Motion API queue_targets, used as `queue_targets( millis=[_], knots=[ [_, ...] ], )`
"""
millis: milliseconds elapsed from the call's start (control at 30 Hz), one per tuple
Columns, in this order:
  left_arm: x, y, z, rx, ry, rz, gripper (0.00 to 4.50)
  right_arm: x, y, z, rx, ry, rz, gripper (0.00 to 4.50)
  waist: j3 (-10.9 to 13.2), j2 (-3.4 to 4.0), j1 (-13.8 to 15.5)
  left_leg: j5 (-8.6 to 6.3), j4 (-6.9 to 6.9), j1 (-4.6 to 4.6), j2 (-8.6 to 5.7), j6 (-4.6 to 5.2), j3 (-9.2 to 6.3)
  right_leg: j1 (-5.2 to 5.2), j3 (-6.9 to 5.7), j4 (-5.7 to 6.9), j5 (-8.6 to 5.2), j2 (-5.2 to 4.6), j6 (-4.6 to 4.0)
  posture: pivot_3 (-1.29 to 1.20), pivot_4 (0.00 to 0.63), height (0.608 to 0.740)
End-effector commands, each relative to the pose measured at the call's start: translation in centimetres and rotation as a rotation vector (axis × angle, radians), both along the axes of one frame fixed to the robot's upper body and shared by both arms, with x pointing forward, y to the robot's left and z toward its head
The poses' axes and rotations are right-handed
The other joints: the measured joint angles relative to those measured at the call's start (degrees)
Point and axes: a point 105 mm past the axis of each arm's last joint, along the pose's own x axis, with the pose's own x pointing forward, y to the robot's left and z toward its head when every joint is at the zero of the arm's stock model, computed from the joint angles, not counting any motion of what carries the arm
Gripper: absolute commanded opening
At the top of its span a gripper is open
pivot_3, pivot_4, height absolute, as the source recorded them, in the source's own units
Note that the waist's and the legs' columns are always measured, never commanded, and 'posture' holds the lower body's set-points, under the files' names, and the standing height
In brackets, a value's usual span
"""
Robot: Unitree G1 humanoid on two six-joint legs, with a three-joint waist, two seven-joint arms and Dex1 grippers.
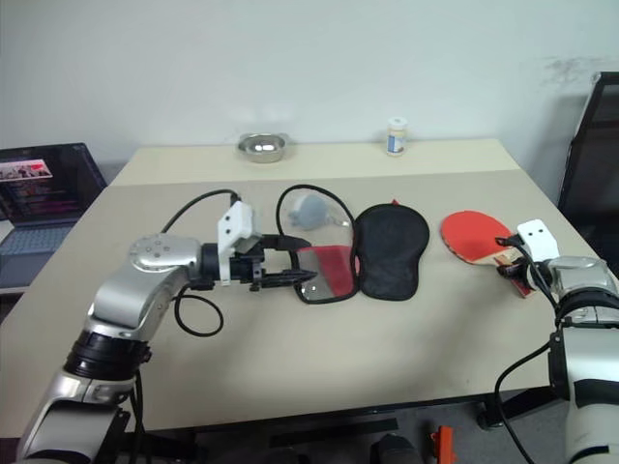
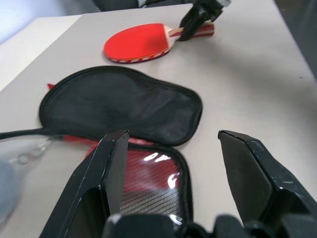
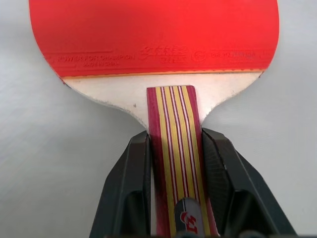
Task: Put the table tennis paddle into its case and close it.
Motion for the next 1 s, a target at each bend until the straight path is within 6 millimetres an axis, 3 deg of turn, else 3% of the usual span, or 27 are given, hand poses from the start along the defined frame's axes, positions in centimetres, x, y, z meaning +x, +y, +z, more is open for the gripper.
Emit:
queue_targets(
  millis=[33, 167, 233, 367, 500, 600, 767, 900, 1000],
  knots=[
    [0.0, 0.7, 1.2, -0.012, -0.053, 0.018, 3.14, 0.8, -0.3, 1.6, 0.041, -0.087, -0.075, 1.12, 0.0, 0.00, 0.0, 0.00, 0.00, 0.00, 0.00, 0.00, 0.01, 0.00, 0.01, 0.00, 0.01, 0.00, 0.02, 0.00, 0.150, 0.740],
    [0.0, 1.0, 1.2, -0.009, -0.055, 0.031, 3.14, 1.2, -0.6, 2.8, 0.034, -0.132, -0.098, 1.08, 0.0, 0.01, 0.0, 0.00, -0.01, -0.02, 0.00, 0.00, 0.04, -0.02, 0.06, -0.01, 0.04, -0.04, 0.04, 0.00, 0.150, 0.740],
    [0.0, 1.6, 1.3, -0.007, -0.057, 0.050, 3.14, 1.8, -0.2, 4.5, 0.057, -0.185, -0.089, 1.07, 0.0, 0.01, 0.0, 0.00, -0.05, -0.11, -0.01, 0.00, 0.04, -0.09, 0.07, -0.04, 0.04, -0.05, 0.04, 0.00, 0.150, 0.740],
    [-0.3, 3.1, 1.1, -0.001, -0.056, 0.085, 3.14, 3.3, 3.8, 7.5, 0.132, -0.277, 0.017, 1.07, 0.1, 0.08, -0.6, 0.00, -0.07, -0.34, 0.05, 0.00, 0.13, -0.40, 0.22, -0.04, 0.04, -0.03, 0.04, 0.00, 0.150, 0.740],
    [-0.4, 3.4, 1.1, -0.001, -0.059, 0.096, 3.14, 3.1, 7.8, 7.6, 0.247, -0.302, 0.031, 1.07, 0.0, 0.09, -0.2, 0.01, -0.04, -0.54, 0.13, -0.01, 0.08, -0.62, 0.21, 0.06, 0.04, -0.04, 0.03, 0.00, 0.150, 0.740],
    [-0.3, 3.5, 1.2, -0.001, -0.066, 0.104, 3.14, 2.0, 12.3, 7.5, 0.369, -0.280, 0.032, 1.07, 0.0, 0.09, 0.7, 0.01, -0.05, -0.72, 0.29, -0.03, -0.01, -0.80, 0.09, 0.07, 0.04, -0.08, 0.02, 0.00, 0.150, 0.740],
    [-0.3, 3.4, 1.2, -0.003, -0.075, 0.109, 3.14, 0.3, 17.8, 6.7, 0.504, -0.226, -0.006, 1.07, 0.0, 0.09, 1.0, 0.11, -0.02, -0.96, 0.13, -0.20, 0.04, -1.05, 0.08, 0.17, 0.12, -0.14, -0.10, 0.00, 0.150, 0.740],
    [-0.4, 3.4, 1.1, -0.003, -0.077, 0.111, 3.14, -0.3, 19.8, 6.5, 0.532, -0.212, -0.019, 1.07, 0.0, 0.09, 1.2, 0.11, 0.02, -1.12, 0.06, -0.19, -0.04, -1.12, 0.00, 0.08, 0.22, -0.18, -0.19, 0.00, 0.150, 0.740],
    [-0.4, 3.3, 1.0, -0.004, -0.078, 0.114, 3.14, -0.3, 20.2, 5.7, 0.525, -0.197, -0.037, 1.07, 0.0, 0.09, 1.3, 0.10, 0.02, -1.19, 0.05, -0.18, -0.08, -1.14, -0.06, 0.02, 0.23, -0.18, -0.20, 0.00, 0.150, 0.740]
  ],
)
